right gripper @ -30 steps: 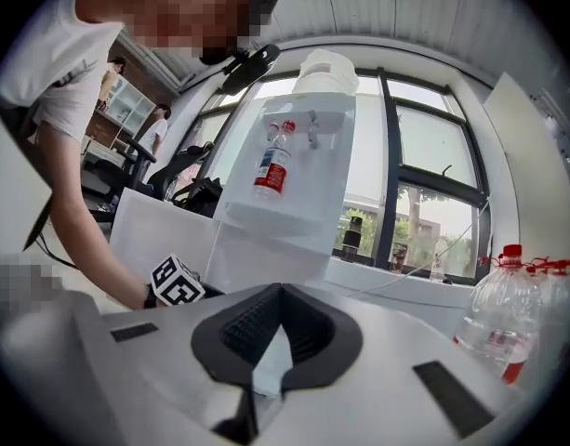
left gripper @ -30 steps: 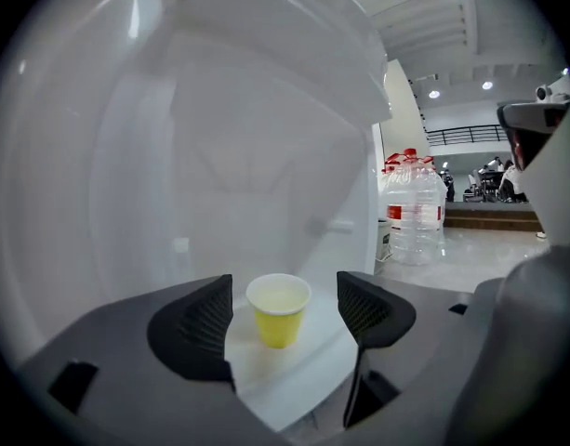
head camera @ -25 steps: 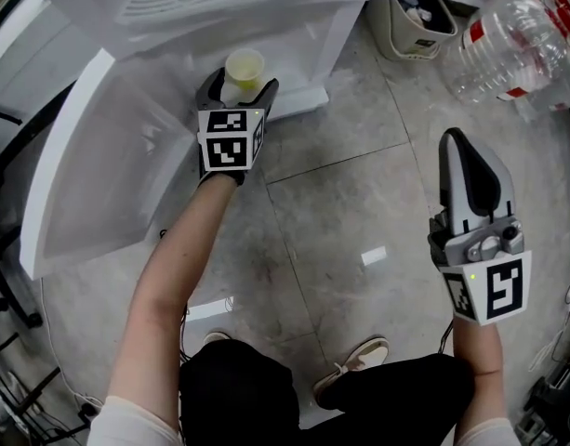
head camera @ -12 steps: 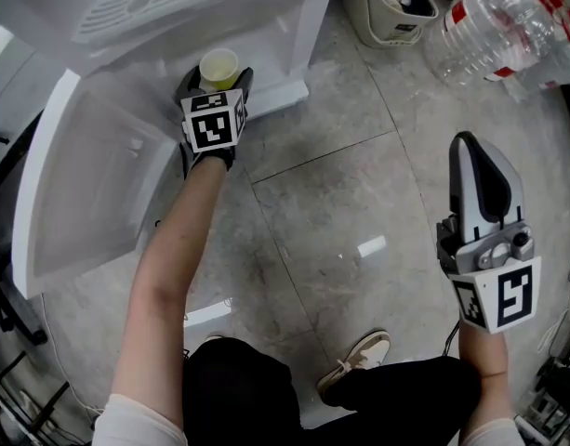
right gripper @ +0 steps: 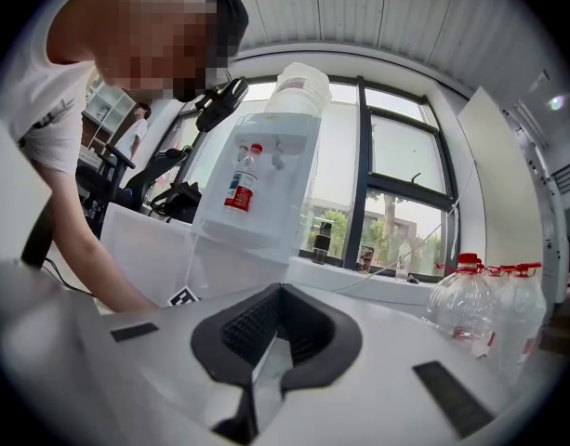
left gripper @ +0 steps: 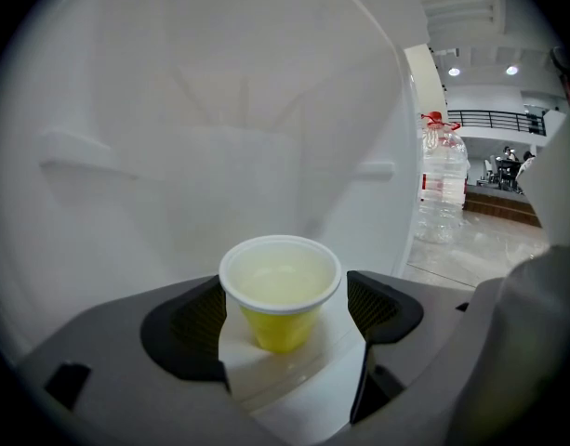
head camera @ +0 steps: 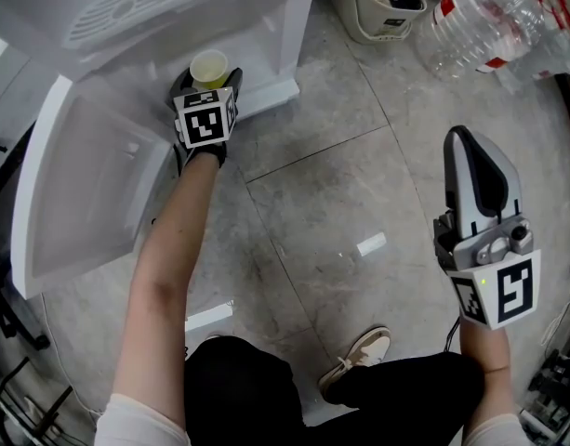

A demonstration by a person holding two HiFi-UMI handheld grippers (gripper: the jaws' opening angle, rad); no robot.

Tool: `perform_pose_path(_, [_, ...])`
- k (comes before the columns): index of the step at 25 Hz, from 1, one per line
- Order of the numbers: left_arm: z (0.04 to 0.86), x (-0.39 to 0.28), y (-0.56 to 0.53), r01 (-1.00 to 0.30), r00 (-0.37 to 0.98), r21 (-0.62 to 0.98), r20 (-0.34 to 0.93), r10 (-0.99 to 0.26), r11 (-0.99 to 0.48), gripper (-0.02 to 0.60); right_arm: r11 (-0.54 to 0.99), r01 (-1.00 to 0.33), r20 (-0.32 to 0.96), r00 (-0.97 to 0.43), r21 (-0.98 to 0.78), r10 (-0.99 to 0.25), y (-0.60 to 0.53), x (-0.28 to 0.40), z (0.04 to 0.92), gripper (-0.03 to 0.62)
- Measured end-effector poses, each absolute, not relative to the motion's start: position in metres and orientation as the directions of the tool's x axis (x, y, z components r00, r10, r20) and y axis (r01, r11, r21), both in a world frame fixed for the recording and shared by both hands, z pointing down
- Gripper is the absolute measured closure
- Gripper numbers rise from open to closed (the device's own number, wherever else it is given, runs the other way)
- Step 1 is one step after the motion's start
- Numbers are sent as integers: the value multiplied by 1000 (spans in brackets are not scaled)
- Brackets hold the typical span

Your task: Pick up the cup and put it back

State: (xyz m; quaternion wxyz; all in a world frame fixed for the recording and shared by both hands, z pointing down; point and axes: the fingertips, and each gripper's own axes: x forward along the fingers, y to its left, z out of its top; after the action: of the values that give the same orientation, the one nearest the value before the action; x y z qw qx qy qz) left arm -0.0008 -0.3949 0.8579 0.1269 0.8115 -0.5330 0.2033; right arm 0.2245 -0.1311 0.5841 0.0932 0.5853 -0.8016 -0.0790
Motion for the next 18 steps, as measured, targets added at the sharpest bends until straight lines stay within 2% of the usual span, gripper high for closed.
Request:
perform_pose_path(7, [858, -1, -398, -915, 341, -31, 474, -812, -402, 172, 312, -922, 53, -309, 231, -950, -128, 219, 581, 574])
perform_pose_path(8, [858, -2, -399, -912, 339, -44, 477, -811, -407, 193, 310, -923, 51, -307, 229, -950, -128, 219, 581, 574])
perform_pose_path(9, [858, -2, -399, -909, 339, -56, 479, -810, -414, 242, 308, -924, 48, -305, 227, -951, -128, 219, 581, 574])
perform_pose_path(10, [858, -2, -398, -905, 342, -63, 480, -808, -420, 255, 307, -925, 46, -305, 225, -951, -128, 219, 580, 574])
perform_pose_path(18, [835, 0, -368, -860, 429, -53, 464, -775, -507, 258, 327, -925, 7, -332, 196, -943, -136, 213, 578, 574])
